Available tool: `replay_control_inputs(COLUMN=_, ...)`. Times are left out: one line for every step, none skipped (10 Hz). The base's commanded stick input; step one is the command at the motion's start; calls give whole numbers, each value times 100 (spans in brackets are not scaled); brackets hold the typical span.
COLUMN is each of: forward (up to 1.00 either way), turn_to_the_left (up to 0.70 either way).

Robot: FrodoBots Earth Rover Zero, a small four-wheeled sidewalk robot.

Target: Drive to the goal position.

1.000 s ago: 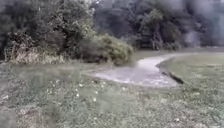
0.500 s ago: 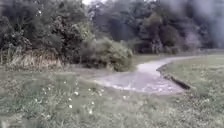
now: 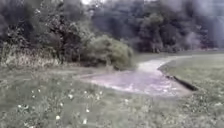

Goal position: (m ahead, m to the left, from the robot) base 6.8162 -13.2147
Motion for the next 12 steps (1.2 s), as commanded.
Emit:
replay_control_inputs(forward=50, turn_to_the_left=0)
replay_control_inputs(forward=50, turn_to_the_left=-10)
replay_control_inputs(forward=50, turn_to_the_left=-14)
replay_control_inputs(forward=50, turn_to_the_left=-39)
replay_control_inputs(forward=50, turn_to_the_left=-44)
replay_control_inputs(forward=50, turn_to_the_left=-49)
replay_control_inputs(forward=50, turn_to_the_left=-50)
replay_control_inputs(forward=50, turn_to_the_left=-50)
replay_control_inputs(forward=50, turn_to_the_left=-50)
replay_control_inputs(forward=50, turn_to_the_left=-50)
replay_control_inputs(forward=50, turn_to_the_left=-50)
replay_control_inputs(forward=50, turn_to_the_left=-50)
